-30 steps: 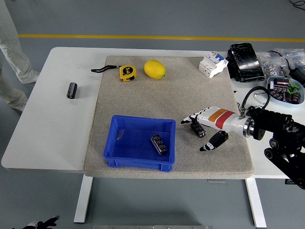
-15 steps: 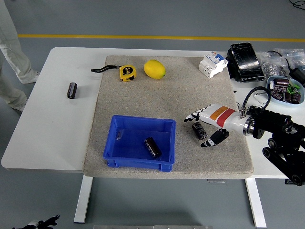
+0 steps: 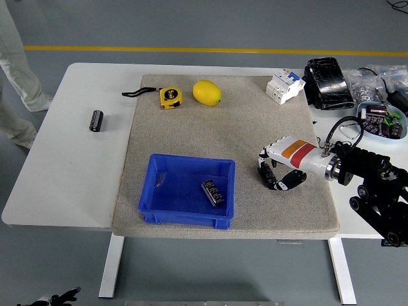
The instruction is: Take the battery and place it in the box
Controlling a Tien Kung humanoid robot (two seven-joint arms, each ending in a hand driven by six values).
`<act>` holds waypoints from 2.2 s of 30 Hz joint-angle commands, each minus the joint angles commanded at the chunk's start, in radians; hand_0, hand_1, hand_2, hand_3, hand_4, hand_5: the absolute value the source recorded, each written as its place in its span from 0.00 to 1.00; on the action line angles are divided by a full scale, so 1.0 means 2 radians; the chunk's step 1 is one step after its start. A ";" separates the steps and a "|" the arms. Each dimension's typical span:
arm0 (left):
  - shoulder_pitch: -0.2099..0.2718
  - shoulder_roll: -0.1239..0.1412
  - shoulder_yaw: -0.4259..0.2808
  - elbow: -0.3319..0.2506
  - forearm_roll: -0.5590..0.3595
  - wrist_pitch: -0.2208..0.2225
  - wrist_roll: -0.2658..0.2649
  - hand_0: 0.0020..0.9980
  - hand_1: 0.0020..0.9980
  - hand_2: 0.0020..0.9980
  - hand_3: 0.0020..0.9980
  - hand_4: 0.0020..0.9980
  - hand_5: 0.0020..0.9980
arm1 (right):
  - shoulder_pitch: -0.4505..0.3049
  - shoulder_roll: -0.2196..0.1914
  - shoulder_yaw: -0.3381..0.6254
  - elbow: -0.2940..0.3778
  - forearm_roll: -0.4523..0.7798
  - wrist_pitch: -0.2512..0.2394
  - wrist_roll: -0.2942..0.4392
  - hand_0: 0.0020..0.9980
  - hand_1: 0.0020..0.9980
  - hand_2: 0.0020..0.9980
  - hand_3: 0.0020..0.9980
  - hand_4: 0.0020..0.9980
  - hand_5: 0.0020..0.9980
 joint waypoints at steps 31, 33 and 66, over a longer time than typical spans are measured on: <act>0.006 0.002 -0.004 -0.001 0.011 -0.002 0.003 0.80 0.78 0.80 0.63 0.72 0.61 | 0.035 0.005 0.046 0.188 0.005 0.102 -0.058 0.36 0.45 0.51 0.53 0.69 0.01; 0.006 0.003 -0.004 -0.001 0.011 -0.002 0.003 0.80 0.78 0.80 0.63 0.72 0.61 | 0.041 0.014 0.028 0.191 0.004 0.113 -0.062 0.36 0.45 0.51 0.53 0.69 0.01; 0.003 0.002 0.004 0.000 -0.007 0.001 0.000 0.80 0.78 0.80 0.63 0.72 0.61 | 0.024 -0.006 0.160 0.140 0.055 0.129 -0.079 0.71 0.74 0.90 0.96 1.00 0.23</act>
